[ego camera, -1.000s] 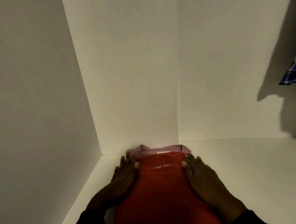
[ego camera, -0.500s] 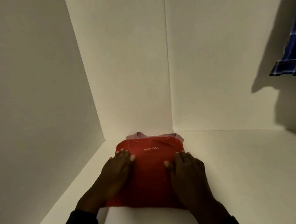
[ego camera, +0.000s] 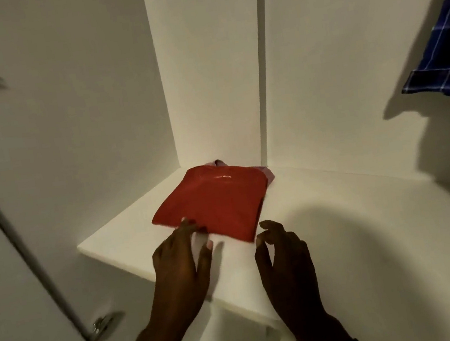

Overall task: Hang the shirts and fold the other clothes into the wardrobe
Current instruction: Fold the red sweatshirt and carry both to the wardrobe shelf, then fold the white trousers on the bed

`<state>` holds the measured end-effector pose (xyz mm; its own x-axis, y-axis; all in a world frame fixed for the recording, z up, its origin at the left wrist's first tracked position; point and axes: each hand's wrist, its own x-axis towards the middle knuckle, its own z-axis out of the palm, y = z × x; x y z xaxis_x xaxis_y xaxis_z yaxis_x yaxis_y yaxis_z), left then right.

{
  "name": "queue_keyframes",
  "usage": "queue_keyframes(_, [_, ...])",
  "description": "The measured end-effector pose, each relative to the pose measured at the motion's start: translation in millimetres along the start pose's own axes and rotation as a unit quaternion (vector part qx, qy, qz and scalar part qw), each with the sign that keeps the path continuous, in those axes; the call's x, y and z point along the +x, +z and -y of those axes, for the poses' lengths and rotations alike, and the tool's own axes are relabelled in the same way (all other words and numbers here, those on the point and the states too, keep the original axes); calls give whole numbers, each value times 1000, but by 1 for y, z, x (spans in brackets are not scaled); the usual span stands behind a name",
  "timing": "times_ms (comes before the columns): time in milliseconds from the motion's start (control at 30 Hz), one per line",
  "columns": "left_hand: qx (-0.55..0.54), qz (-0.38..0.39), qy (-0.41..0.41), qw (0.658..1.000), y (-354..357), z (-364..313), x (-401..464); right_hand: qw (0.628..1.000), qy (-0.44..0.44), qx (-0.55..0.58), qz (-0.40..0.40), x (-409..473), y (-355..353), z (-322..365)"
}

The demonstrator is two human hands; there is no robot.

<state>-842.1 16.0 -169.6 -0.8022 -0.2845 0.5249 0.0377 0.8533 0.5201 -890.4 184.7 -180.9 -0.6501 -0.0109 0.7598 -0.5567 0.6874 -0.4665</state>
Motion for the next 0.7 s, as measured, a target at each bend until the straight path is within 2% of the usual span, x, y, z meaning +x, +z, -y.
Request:
queue_keyframes(67, [52,34,12,998,-7,1,-13,1000,-14,25,-11,-8,-6,6])
queue_keyframes(167, [81,19,-7,997,-26,0,-33,997,-14,77,-6,-14,-12,26])
queue_keyframes(400, [109,-17,-87,990,-69,14,-126,967,-54,194,153,-84,-11,69])
queue_keyframes(700, [94,-24,-293,951,-116,32,-320,903,-94,220,358,-239,-34,98])
